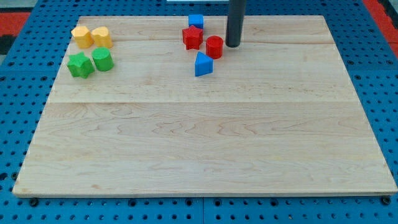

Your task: Move the red circle below the red star

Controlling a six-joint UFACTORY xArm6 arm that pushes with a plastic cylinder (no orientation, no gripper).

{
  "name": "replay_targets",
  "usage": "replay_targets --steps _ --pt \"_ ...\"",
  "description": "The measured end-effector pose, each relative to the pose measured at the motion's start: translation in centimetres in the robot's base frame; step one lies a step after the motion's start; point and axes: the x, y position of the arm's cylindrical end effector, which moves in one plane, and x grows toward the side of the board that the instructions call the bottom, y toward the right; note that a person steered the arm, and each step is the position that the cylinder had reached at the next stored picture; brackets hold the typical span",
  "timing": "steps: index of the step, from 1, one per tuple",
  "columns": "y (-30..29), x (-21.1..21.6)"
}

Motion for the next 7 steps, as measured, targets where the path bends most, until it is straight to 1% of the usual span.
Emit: replay_targets --steps 2,3,5,6,7 --pt "-1.5 3.9" --pt "-1.5 3.9" --pt "-3.9 3.9" --pt "-3.5 4.2" --pt "-1.9 6.1"
